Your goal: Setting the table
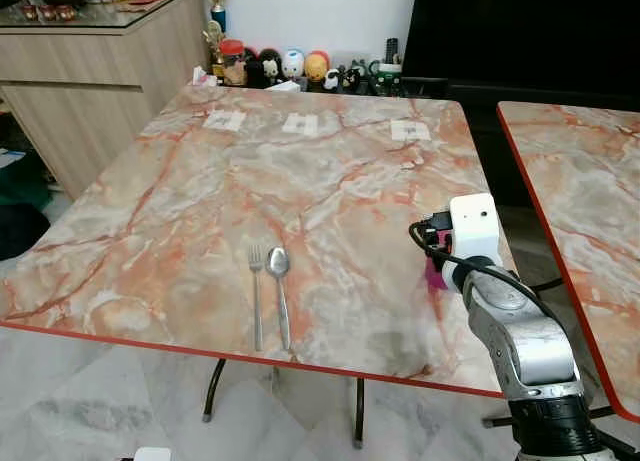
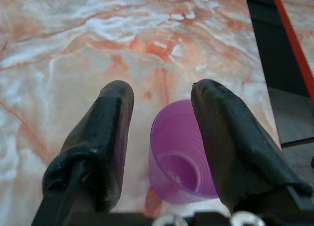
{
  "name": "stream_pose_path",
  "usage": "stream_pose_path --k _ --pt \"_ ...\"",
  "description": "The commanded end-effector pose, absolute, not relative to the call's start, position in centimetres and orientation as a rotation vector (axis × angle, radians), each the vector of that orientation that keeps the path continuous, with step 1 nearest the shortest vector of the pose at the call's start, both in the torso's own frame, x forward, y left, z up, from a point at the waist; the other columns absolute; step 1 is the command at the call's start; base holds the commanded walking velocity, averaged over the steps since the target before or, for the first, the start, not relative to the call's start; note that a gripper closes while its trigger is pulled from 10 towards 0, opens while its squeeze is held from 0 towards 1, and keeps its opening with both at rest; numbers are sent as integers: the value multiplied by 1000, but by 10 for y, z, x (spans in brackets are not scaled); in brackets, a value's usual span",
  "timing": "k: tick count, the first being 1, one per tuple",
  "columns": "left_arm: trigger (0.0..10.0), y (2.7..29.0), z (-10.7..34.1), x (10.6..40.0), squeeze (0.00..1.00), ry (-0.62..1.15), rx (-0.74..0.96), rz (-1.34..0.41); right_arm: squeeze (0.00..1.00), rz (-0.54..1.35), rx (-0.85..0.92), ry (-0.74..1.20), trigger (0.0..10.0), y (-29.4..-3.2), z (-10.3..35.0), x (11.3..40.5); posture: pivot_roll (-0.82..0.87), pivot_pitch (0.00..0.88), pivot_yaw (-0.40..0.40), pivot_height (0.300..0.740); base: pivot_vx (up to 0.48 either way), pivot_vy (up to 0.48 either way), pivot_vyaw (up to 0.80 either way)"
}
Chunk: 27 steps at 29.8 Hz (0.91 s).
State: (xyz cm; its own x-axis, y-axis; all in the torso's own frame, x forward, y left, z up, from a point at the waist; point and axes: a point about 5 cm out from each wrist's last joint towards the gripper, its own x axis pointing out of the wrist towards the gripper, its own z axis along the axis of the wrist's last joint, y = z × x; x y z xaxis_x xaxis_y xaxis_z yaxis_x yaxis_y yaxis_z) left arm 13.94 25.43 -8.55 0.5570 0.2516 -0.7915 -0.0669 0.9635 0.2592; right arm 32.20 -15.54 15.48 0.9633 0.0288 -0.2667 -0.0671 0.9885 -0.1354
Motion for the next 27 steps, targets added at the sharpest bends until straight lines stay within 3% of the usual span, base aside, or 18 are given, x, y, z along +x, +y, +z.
stream_pose_path --k 1,24,25,27 --pt "10000 252 -89 132 0 1001 192 186 0 48 -128 298 10000 -156 150 320 -94 24 -19 740 0 0 0" --pt "10000 253 -90 130 0 1009 204 165 0 27 -106 358 10000 -162 134 322 -89 0 -11 740 0 0 0" --pt "10000 253 -90 130 0 1009 204 165 0 27 -103 355 9451 -161 134 323 -89 2 -11 740 0 0 0" --pt "10000 253 -90 131 0 1009 204 166 0 28 -99 352 2902 -161 135 324 -88 3 -12 740 0 0 0"
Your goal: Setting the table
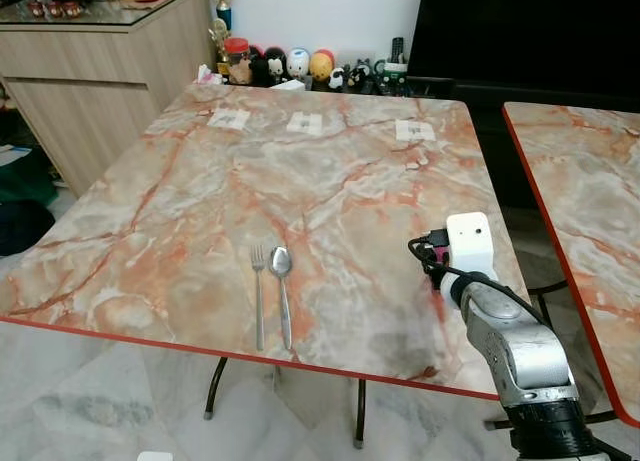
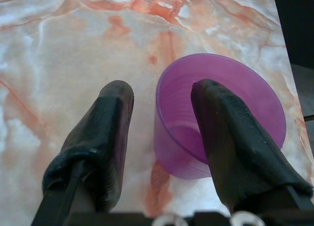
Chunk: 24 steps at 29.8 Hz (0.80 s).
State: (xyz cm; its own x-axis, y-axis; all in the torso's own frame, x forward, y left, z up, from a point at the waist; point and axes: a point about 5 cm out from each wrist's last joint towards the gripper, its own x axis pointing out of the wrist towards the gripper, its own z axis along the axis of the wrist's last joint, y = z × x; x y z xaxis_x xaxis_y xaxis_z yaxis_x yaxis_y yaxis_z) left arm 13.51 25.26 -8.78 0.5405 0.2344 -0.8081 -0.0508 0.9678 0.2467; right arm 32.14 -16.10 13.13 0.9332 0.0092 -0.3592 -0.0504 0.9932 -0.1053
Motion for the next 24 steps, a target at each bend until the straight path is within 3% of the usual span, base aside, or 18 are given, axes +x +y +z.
stream_pose_path --k 1,2,3,4,5,6,7,18,19,20,21,22,23,24 --pt "10000 253 -90 131 0 1008 204 166 0 28 -99 351 1882 -161 135 325 -86 4 -13 740 0 0 0" --pt "10000 252 -90 131 0 1008 203 167 0 27 -98 350 1529 -161 136 326 -86 5 -13 740 0 0 0" --pt "10000 252 -90 131 0 1008 202 167 0 26 -100 350 3255 -161 136 326 -85 5 -13 740 0 0 0" --pt "10000 252 -90 131 0 1008 202 167 0 26 -100 350 3255 -161 136 326 -85 5 -13 740 0 0 0" --pt "10000 252 -90 131 0 1008 202 167 0 24 -101 351 8941 -161 136 326 -86 7 -13 740 0 0 0" --pt "10000 252 -90 131 0 1008 202 167 0 24 -101 351 8941 -161 136 326 -86 7 -13 740 0 0 0" --pt "10000 252 -90 131 0 1008 201 167 0 23 -102 351 10000 -162 135 327 -86 7 -13 740 0 0 0" --pt "10000 254 -90 130 0 1010 202 170 0 13 -97 359 10000 -163 133 328 -85 11 -11 740 0 0 0" --pt "10000 254 -89 130 0 1010 203 170 0 11 -94 359 3294 -164 133 328 -85 11 -11 740 0 0 0" --pt "10000 254 -89 130 0 1010 204 170 0 10 -93 358 3294 -164 133 328 -88 12 -10 740 0 0 0" --pt "10000 254 -89 130 0 1011 205 170 0 11 -94 358 0 -164 132 329 -88 12 -10 740 0 0 0" --pt "10000 255 -89 130 0 1011 205 170 0 11 -94 358 0 -164 132 329 -87 12 -10 740 0 0 0" --pt "10000 255 -89 130 0 1011 206 170 0 10 -95 360 4941 -164 132 329 -87 12 -10 740 0 0 0" --pt "10000 255 -90 130 0 1011 206 170 0 9 -95 360 4941 -164 131 329 -87 12 -10 740 0 0 0"
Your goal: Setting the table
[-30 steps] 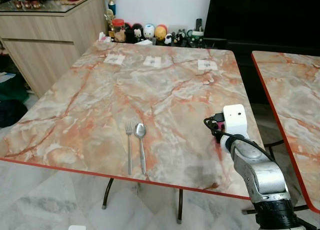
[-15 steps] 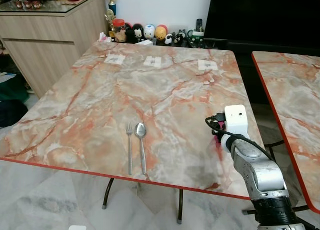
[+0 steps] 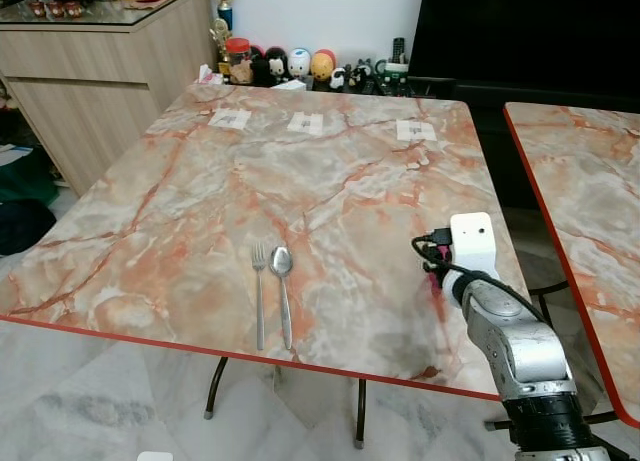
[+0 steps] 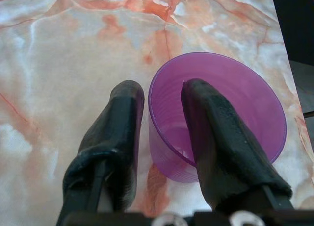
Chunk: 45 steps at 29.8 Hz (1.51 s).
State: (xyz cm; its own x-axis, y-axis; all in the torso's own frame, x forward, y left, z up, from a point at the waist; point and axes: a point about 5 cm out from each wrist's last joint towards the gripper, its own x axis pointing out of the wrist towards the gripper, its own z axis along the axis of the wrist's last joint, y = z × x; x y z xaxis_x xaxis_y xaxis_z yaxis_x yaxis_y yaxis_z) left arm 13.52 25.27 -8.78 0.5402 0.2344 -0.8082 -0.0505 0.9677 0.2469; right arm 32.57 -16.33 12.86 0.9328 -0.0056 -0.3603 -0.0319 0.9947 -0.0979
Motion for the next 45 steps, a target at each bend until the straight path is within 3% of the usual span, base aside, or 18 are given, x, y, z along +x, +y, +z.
stream_pose_path --k 1,2,3,4,5,6,9,10,11,13,35,40,41,42,45 --pt "10000 255 -90 129 0 1012 206 170 0 10 -95 361 10000 -163 131 329 -87 13 -9 740 0 0 0" --pt "10000 255 -90 129 0 1013 207 169 0 11 -95 362 10000 -163 131 328 -87 13 -9 740 0 0 0" --pt "10000 255 -90 129 0 1013 207 170 0 11 -93 364 9098 -163 130 328 -87 13 -10 740 0 0 0" --pt "10000 255 -90 129 0 1013 207 170 0 12 -93 364 7137 -163 130 328 -86 12 -10 740 0 0 0" --pt "10000 255 -90 129 0 1013 207 171 0 12 -93 365 7137 -163 130 328 -86 12 -10 740 0 0 0" --pt "10000 255 -90 129 0 1012 206 171 0 12 -92 365 6275 -163 130 328 -86 12 -10 740 0 0 0" --pt "10000 255 -90 129 0 1012 206 171 0 12 -92 366 6510 -163 130 328 -86 13 -10 740 0 0 0" --pt "10000 255 -90 129 0 1012 206 172 0 13 -92 368 5451 -162 129 328 -87 13 -10 740 0 0 0" --pt "10000 255 -89 129 0 1012 206 172 0 12 -91 369 3020 -162 129 328 -86 13 -10 740 0 0 0" --pt "10000 255 -89 129 0 1012 206 173 0 12 -87 370 0 -162 129 328 -86 13 -10 740 0 0 0" --pt "10000 255 -90 129 0 1014 198 170 0 12 -76 374 0 -160 128 328 -83 15 -14 740 0 0 0" --pt "10000 254 -90 129 0 1014 195 172 0 44 5 238 314 -152 140 330 -85 18 -14 740 0 0 0" --pt "10000 254 -90 129 0 1014 195 173 0 50 18 207 2627 -150 143 330 -84 17 -14 740 0 0 0" --pt "10000 254 -90 130 0 1013 195 173 0 51 34 168 9725 -148 147 330 -84 17 -14 740 0 0 0" --pt "10000 254 -90 130 0 1011 192 175 0 26 72 95 10000 -148 153 328 -86 23 -13 740 0 0 0"
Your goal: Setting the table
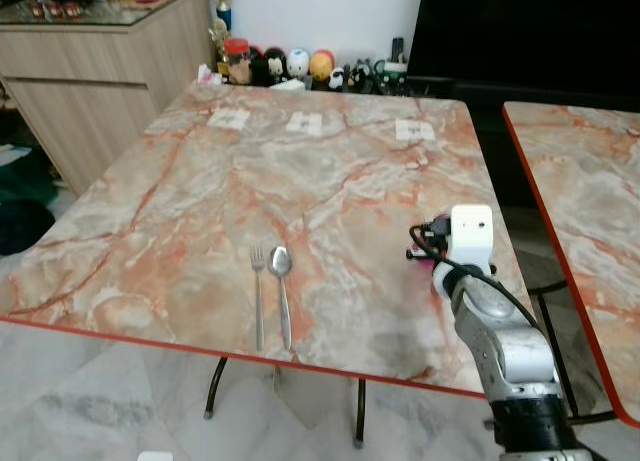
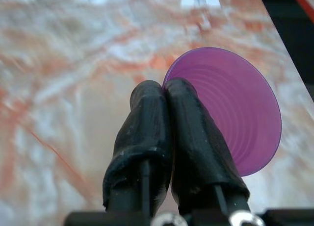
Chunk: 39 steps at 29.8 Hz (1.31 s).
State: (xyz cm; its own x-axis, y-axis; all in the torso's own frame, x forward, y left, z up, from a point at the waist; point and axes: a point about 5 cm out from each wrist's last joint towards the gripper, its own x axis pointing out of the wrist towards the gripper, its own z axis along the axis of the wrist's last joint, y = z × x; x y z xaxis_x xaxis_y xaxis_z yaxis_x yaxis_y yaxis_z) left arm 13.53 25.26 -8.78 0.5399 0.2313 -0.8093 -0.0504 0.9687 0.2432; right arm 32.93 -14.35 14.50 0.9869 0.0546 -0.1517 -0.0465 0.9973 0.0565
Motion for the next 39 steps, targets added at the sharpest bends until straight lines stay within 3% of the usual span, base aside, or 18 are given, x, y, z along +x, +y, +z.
stream_pose_path --k 1,10,18,30,39 --pt "10000 254 -90 130 0 1011 192 175 0 26 72 95 10000 -148 153 328 -86 23 -13 740 0 0 0" --pt "10000 253 -89 131 0 996 184 182 0 11 122 56 10000 -137 135 309 -90 36 -13 740 0 0 0" --pt "10000 253 -89 132 0 997 208 169 0 -85 133 -27 10000 -150 140 309 -94 40 -13 740 0 -30 -94" --pt "10000 254 -89 131 0 995 207 171 0 -108 126 -88 10000 -152 146 312 -95 37 -15 740 0 -462 -744" --pt "10000 253 -89 131 0 996 205 175 0 -103 125 -112 10000 -150 149 314 -94 36 -16 740 0 -388 0"
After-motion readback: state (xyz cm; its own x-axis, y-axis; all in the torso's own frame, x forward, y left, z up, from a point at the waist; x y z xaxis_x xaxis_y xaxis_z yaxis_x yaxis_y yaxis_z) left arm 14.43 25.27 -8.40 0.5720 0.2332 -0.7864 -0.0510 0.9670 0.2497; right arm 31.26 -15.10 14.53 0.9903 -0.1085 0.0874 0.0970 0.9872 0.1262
